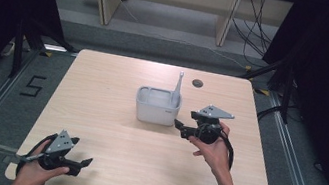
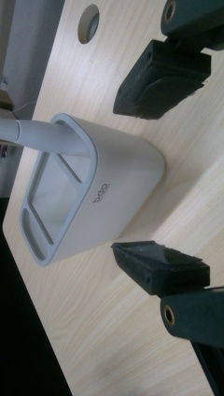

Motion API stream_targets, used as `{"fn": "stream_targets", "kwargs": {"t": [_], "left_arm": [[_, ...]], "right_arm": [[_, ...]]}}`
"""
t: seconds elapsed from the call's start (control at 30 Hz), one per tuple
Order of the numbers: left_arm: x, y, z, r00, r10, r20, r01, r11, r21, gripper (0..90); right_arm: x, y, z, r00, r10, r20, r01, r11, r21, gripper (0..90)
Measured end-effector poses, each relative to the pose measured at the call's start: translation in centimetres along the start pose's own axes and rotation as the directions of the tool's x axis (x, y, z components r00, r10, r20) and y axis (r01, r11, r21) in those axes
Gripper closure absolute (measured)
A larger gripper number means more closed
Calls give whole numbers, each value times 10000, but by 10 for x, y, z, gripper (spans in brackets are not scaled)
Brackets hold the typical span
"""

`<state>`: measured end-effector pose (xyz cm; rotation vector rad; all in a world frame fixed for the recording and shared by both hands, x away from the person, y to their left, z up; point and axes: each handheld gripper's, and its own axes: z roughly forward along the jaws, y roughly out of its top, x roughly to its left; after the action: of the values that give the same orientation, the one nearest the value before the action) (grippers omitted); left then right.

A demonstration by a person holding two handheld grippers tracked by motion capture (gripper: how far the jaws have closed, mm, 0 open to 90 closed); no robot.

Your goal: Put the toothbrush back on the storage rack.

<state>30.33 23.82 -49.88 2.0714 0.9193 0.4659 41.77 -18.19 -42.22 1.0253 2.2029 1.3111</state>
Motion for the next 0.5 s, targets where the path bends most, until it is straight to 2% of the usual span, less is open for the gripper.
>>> {"fn": "stream_targets", "kwargs": {"t": [0.03, 0.07, 0.23, 0.27, 0.3, 0.33, 0.37, 0.4, 0.43, 0.47, 0.5], "left_arm": [[1, 0, -1, 9999, 106, -2, -106, 9999, 78, 150], [0, 0, 0, 10000, 13, -3, -13, 10000, 10, 150], [1, 0, -1, 10000, 90, -2, -90, 9999, 57, 150], [1, 0, -1, 10000, 93, -3, -93, 9999, 62, 150], [1, 0, -1, 9999, 102, -5, -102, 9999, 68, 150], [1, 0, -1, 9999, 111, -7, -111, 9999, 73, 150], [1, 0, -1, 9999, 109, -3, -109, 9999, 70, 149], [1, 0, -1, 9999, 113, -2, -113, 9999, 69, 149], [1, 0, -1, 9999, 113, -2, -113, 9999, 69, 149], [1, 0, -1, 10000, 100, -2, -100, 9999, 61, 149], [1, 0, -1, 10000, 93, -4, -93, 9999, 58, 150]], "right_arm": [[2, -1, 0, 9998, 180, -122, -178, 9998, 124, 285], [1, -1, 1, 9998, -57, -209, 56, 10000, -11, 285], [3, -4, -1, 9999, -4, -136, 5, 10000, 95, 285], [5, -4, -3, 9993, 304, -216, -299, 9993, 226, 285], [4, -4, -3, 9997, 76, -217, -73, 9999, 156, 285], [4, -5, -3, 9997, 129, -191, -126, 9998, 178, 285], [5, -5, -3, 9999, -15, -128, 15, 10000, 50, 285], [5, -6, -3, 9997, -14, -263, 16, 9999, 104, 285], [6, -7, -4, 9997, 121, -233, -116, 9997, 203, 284], [7, -8, -3, 9998, 13, -185, -11, 10000, 97, 284], [9, -9, -3, 9995, 197, -259, -193, 9997, 161, 284]]}}
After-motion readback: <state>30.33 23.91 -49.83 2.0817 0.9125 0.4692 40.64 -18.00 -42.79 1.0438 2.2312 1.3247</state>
